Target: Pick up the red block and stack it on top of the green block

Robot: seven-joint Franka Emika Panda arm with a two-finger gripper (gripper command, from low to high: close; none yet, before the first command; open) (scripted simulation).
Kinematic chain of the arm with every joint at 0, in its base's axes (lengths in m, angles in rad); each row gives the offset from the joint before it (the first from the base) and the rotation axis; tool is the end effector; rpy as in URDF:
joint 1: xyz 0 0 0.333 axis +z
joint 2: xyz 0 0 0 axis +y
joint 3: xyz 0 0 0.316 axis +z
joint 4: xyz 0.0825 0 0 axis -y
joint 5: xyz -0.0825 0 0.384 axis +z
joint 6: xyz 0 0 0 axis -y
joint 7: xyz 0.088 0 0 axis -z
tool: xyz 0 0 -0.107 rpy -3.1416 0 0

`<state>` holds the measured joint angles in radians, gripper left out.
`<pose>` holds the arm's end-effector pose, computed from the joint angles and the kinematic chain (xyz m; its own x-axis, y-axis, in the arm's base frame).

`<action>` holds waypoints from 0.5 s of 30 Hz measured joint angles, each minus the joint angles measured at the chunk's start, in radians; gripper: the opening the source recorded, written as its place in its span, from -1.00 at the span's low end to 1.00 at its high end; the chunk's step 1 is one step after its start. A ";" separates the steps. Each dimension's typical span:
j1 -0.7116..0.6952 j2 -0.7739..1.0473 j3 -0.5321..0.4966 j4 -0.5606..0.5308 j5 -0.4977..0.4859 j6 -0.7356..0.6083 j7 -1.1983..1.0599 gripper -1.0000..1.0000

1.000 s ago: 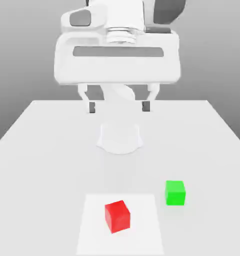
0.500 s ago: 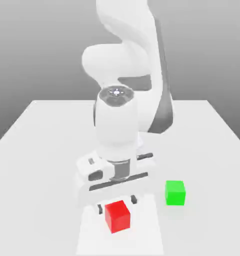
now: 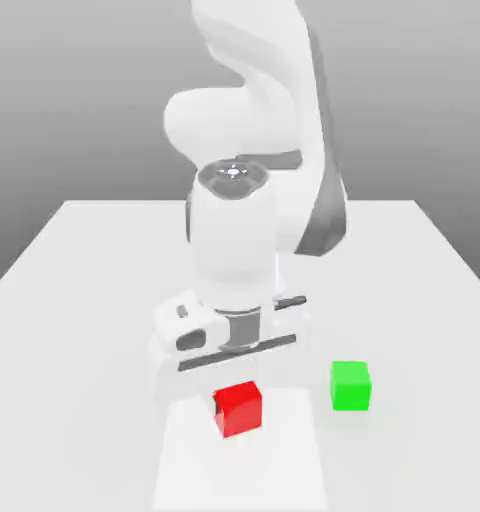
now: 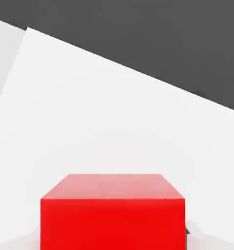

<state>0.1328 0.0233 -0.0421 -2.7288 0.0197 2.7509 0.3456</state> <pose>0.3983 0.0353 0.2160 0.9629 -0.2697 -0.0034 -0.2697 -0.9629 -0.0057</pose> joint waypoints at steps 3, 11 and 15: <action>0.110 -0.091 0.046 -0.060 0.008 -0.031 -0.052 -1.00; 0.253 -0.138 0.142 -0.160 0.013 0.022 -0.138 -1.00; 0.251 0.000 0.135 -0.156 -0.032 0.156 -0.107 1.00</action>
<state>0.3841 0.0236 0.0928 -2.8849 -0.0128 2.9072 0.2388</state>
